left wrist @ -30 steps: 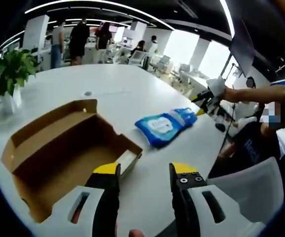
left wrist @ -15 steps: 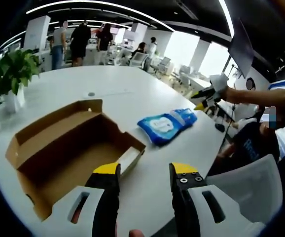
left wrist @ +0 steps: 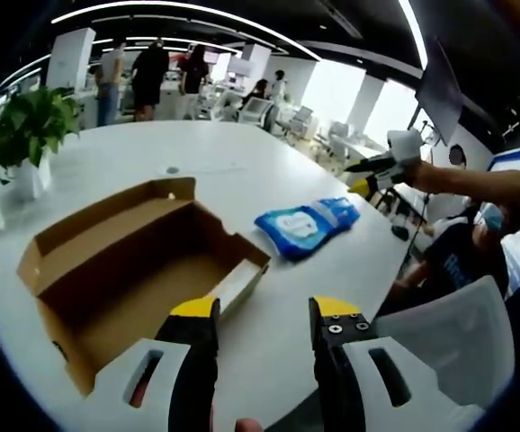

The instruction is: Operate the shoe box by opening the lid, removing the specified soft item, and placing it in the target area until the item is outside and the box remains undamaged.

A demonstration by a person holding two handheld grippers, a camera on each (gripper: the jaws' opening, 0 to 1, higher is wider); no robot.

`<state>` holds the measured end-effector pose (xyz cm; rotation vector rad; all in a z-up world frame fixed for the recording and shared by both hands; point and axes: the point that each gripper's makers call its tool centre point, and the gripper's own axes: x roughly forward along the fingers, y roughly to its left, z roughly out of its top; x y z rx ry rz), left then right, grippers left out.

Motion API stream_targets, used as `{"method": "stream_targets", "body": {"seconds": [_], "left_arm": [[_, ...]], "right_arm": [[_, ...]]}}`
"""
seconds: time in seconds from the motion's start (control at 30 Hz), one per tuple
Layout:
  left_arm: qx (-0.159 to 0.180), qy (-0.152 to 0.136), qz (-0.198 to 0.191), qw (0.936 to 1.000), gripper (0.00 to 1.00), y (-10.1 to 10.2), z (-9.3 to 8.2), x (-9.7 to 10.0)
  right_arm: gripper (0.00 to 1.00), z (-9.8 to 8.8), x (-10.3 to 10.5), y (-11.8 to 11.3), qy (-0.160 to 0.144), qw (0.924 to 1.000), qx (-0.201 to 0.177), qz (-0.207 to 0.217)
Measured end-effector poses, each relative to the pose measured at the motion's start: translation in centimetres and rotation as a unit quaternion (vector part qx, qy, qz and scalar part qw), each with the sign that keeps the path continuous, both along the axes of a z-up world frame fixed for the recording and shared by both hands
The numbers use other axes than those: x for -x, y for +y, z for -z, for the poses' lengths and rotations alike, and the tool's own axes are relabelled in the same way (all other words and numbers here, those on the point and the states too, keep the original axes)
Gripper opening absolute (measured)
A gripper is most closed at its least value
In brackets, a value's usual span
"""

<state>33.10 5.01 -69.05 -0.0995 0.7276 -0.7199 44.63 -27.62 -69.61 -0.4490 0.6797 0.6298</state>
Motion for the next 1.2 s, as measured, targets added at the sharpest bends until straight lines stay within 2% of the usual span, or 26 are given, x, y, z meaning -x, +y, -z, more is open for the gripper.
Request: {"method": "stream_targets", "body": {"seconds": [0.3,0.63,1.2], "left_arm": [[0.001,0.000,-0.008,1.0000,0.40,1.4,0.0,0.4],[0.007,0.000,-0.009,0.9999,0.40,1.5,-0.2,0.4],[0.003,0.013,-0.010,0.9999,0.40,2.7,0.7,0.9]], "right_arm": [[0.51,-1.0,0.6,4.0,-0.006,0.9990,-0.045,0.001],[0.52,-1.3,1.3,7.4,-0.013,0.9975,-0.069,-0.009],[0.53,0.8,2.4,11.4,-0.001,0.9957,-0.090,-0.024]]}}
